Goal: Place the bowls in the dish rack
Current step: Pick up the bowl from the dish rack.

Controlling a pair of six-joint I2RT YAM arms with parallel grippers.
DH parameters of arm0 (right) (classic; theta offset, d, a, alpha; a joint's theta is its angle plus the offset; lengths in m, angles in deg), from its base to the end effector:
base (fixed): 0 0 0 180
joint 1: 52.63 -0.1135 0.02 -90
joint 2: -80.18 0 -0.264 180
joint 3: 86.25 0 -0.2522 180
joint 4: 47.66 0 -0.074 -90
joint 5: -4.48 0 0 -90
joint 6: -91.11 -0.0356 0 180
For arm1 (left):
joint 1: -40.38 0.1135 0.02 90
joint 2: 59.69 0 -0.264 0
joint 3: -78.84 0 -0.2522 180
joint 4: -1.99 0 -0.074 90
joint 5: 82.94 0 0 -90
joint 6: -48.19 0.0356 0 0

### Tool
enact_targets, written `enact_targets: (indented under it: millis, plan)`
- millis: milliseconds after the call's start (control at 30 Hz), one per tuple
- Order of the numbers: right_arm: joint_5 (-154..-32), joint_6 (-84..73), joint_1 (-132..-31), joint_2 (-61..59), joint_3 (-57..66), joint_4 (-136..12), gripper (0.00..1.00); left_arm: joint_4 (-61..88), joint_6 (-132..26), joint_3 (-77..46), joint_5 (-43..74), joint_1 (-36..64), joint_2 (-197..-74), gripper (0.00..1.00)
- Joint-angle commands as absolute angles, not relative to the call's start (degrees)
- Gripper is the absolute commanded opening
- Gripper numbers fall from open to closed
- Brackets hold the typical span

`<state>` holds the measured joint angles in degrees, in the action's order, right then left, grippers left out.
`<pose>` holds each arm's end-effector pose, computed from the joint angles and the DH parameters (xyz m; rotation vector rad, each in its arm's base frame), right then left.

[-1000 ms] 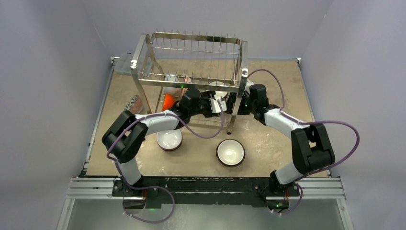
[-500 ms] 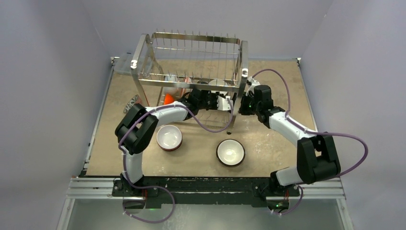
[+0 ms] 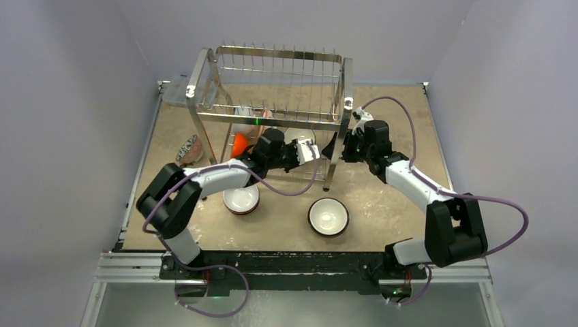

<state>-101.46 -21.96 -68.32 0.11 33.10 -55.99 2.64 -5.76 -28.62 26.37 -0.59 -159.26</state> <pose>0.2940 0.0927 0.2393 -0.0421 2.1094 0.6989 0.2821 -0.2605 0.2092 1.4324 1.4635 -0.3991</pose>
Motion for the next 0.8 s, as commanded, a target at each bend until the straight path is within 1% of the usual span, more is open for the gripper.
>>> enact_targets:
  millis: [0,100,300,367,433,500,633,767]
  plan:
    - [-102.2,-22.72,-68.07,3.13,31.73,-55.18,0.88,-14.41,-23.51,-32.56,25.3,-0.84,-150.22,0.0]
    - [-102.61,-23.27,-67.93,3.53,31.74,-54.64,0.88,-15.6,-30.81,-34.55,26.53,-0.8,-148.07,0.0]
    - [-103.12,-24.28,-67.86,3.99,31.81,-54.39,0.91,-25.03,-51.62,-40.12,26.5,-0.83,-145.12,0.0]
    - [-103.3,-24.51,-67.85,4.15,31.99,-54.33,0.93,-30.2,-57.96,-42.49,27.26,-0.78,-144.91,0.0]
    - [-103.52,-24.84,-67.85,4.36,32.31,-53.92,0.94,-39.45,-65.57,-46.03,25.88,-0.77,-144.98,0.0]
    - [-103.25,-24.97,-67.85,4.61,32.63,-53.8,0.95,-45.47,-71.45,-48.34,24.02,-0.81,-145.55,0.0]
    - [-102.71,-25.18,-67.8,5.05,32.94,-53.63,0.96,-50.33,-78.97,-48.7,21.97,-0.32,-148.22,0.0]
    - [-101.83,-25.32,-67.52,5.52,33.13,-53.57,0.96,-60.2,-90.79,-47.81,23.32,2.59,-153.73,0.0]
